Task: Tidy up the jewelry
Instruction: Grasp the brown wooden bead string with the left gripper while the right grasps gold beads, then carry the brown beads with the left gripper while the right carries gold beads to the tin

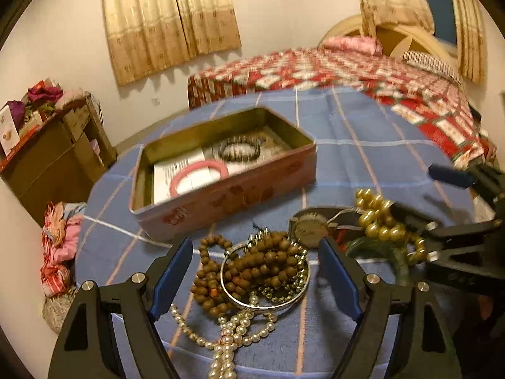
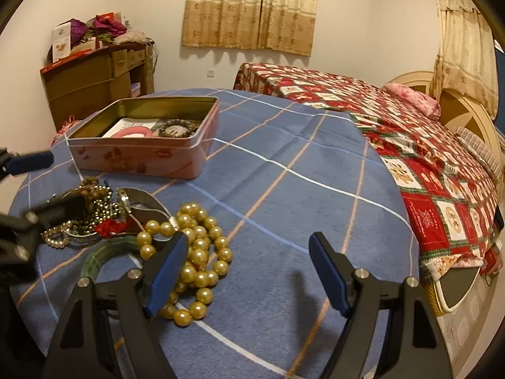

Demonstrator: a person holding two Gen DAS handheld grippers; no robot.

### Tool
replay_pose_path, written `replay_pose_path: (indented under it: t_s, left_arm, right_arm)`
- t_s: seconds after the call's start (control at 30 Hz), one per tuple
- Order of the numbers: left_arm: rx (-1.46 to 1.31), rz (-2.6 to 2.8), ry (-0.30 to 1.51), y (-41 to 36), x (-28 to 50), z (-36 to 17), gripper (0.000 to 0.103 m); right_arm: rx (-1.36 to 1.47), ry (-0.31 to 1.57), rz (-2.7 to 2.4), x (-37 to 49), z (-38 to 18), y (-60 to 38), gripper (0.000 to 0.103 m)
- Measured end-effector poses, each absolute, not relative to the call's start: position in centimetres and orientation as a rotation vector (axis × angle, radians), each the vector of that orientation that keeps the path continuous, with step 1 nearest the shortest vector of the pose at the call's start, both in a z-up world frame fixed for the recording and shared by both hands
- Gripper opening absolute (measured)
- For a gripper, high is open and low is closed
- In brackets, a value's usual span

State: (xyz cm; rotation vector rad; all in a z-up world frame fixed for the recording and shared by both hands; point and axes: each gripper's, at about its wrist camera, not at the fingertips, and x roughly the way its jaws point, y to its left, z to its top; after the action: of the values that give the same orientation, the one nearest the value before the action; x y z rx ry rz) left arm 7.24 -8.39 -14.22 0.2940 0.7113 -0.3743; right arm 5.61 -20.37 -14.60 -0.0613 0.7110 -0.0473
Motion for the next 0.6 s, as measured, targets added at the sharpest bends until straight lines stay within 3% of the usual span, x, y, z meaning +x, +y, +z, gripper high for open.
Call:
replay_pose_path:
  t_s: [0.03, 0.1, 0.13, 0.6]
  left_arm:
    - [0.283, -0.375, 0.723, -8.3, 7.4, -14.4, 0.05]
    - [0.255, -0.402, 0.759, -8.0, 7.9, -14.7, 0.032]
    - [0.263, -0.395, 0.749, -8.0, 7.7, -14.5, 0.029]
    - [0.022, -0.443, 0.619, -2.8, 6.3, -6.6, 0.027]
  right_arm:
    - [-0.059, 0.707, -0.045, 5.5, -14.5, -20.3, 0.081]
    - [-0.061, 0.696, -0.041, 5.4, -14.3, -20.2, 0.081]
    - [-0.059, 0.692, -0.035, 5.4, -14.3, -20.1, 0.081]
    - [-0.027, 0.699, -0.032, 5.9, -14.4, -21.0, 0.081]
